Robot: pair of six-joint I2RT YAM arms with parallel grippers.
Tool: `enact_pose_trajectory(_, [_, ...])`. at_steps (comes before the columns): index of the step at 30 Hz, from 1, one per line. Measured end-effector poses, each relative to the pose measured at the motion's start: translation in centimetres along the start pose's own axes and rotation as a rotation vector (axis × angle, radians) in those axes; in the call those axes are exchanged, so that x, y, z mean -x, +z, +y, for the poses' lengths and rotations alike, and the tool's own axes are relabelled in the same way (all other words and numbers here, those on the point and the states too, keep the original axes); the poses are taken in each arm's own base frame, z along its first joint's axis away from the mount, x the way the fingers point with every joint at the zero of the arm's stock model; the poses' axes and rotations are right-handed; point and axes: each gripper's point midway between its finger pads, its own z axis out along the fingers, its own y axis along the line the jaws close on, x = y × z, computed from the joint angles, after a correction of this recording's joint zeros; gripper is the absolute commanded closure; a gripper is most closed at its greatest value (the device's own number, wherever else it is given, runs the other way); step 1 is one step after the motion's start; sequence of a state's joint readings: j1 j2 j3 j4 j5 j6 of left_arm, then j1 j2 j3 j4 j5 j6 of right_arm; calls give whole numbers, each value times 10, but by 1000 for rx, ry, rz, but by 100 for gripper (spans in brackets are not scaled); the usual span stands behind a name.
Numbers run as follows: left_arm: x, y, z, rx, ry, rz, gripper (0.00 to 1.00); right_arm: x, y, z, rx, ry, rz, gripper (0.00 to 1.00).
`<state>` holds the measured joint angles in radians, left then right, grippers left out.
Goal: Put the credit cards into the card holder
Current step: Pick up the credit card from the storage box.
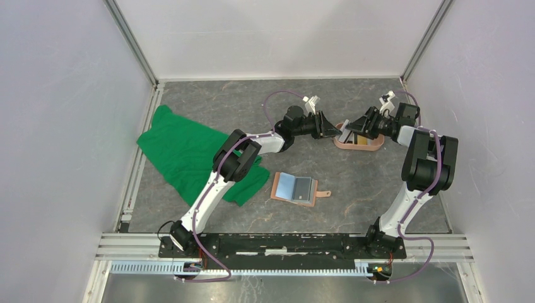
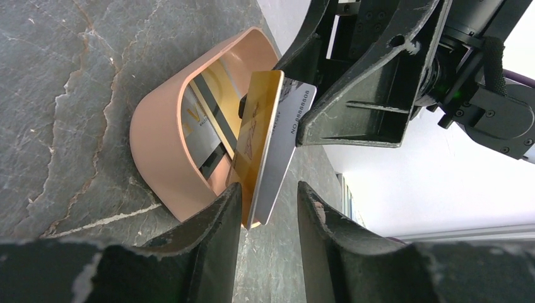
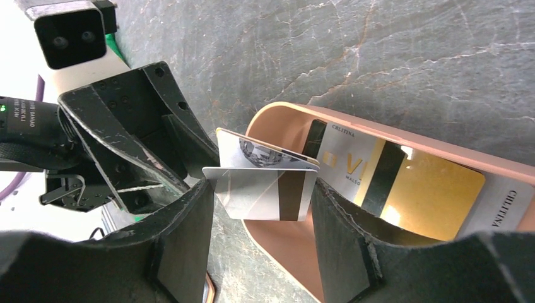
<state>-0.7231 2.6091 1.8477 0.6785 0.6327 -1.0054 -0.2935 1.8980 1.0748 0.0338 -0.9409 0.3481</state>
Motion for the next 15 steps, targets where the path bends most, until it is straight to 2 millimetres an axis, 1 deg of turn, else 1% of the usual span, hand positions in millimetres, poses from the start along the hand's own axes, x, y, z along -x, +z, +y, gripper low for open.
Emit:
enact_pose_trajectory(7, [0, 0, 0, 0, 0, 1, 56, 0, -3, -9, -37, -16, -1, 46])
enact_pose_trajectory(15, [0, 0, 1, 8, -6, 5, 56, 4, -9, -20, -89, -43, -5, 46])
